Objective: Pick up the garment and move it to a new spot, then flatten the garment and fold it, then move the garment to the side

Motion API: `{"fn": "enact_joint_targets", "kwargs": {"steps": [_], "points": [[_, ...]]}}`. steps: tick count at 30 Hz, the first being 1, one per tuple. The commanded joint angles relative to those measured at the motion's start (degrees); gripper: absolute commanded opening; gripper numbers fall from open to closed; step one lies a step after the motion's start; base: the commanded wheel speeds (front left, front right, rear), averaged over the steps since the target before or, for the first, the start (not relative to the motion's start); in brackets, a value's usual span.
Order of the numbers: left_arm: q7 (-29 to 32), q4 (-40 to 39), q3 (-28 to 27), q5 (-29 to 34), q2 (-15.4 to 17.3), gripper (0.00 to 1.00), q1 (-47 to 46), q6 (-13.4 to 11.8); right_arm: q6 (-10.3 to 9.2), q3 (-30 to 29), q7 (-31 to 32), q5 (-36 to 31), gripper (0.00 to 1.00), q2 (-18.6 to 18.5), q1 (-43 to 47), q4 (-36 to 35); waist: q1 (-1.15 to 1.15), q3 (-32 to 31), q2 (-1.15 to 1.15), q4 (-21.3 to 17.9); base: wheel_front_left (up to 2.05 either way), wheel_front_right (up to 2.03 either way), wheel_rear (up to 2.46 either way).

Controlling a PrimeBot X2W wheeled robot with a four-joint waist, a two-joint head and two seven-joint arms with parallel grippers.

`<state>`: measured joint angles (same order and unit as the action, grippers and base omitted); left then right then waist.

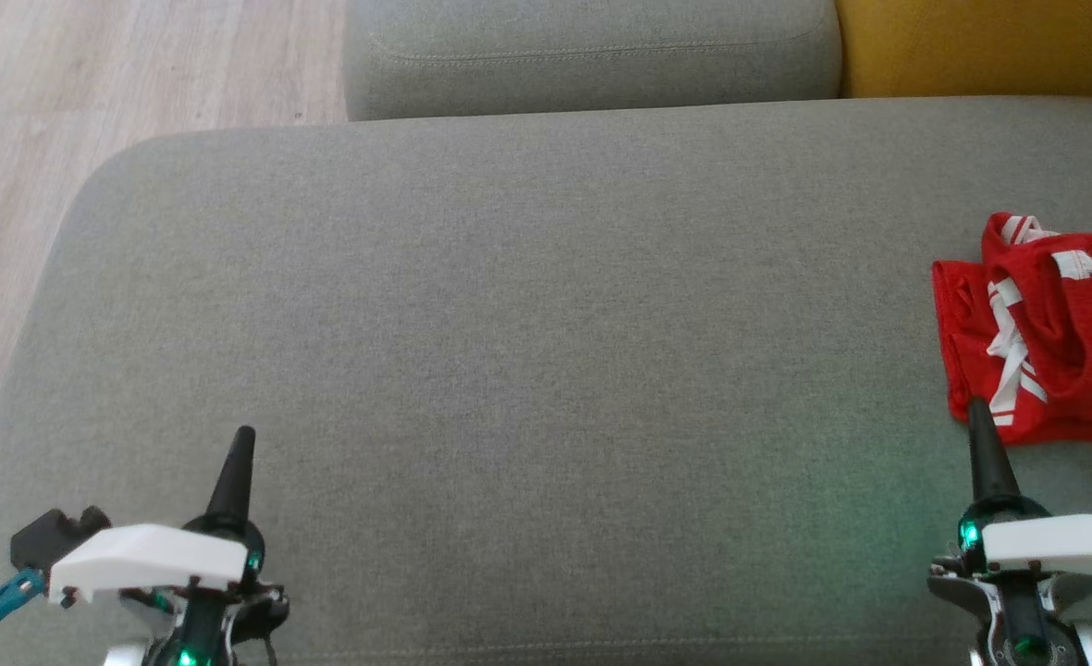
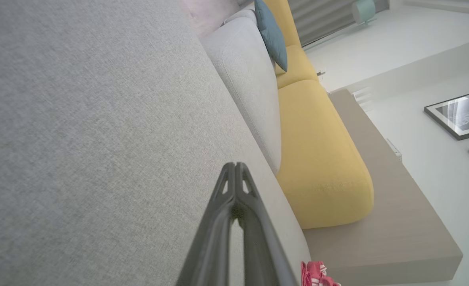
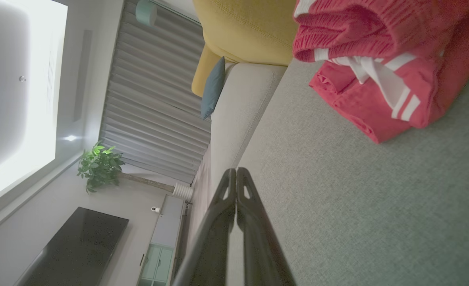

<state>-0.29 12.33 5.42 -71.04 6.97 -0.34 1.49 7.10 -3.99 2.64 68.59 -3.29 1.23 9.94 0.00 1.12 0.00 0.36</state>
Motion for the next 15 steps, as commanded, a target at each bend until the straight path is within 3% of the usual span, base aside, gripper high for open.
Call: {"fn": "enact_joint_targets", "kwargs": {"steps": [1,15], "points": [[0.4,-1.6,-2.2,-1.3,0.4,0.0,-3.4,0.5,0.27,0.7,0.4,1.6,0.0,-1.2,-3.5,-1.6,0.0,0.0,0.0,0.0,0.0,0.0,0.0],[2.3,-0.3,-5.3,-9.7,-0.8,0.0,-4.3,2.7,0.32,0.3,1.0,10.9,0.0,-1.2,-4.9,0.6,0.0,-0.4,0.0,-0.1,0.0,0.0,0.0]]}}
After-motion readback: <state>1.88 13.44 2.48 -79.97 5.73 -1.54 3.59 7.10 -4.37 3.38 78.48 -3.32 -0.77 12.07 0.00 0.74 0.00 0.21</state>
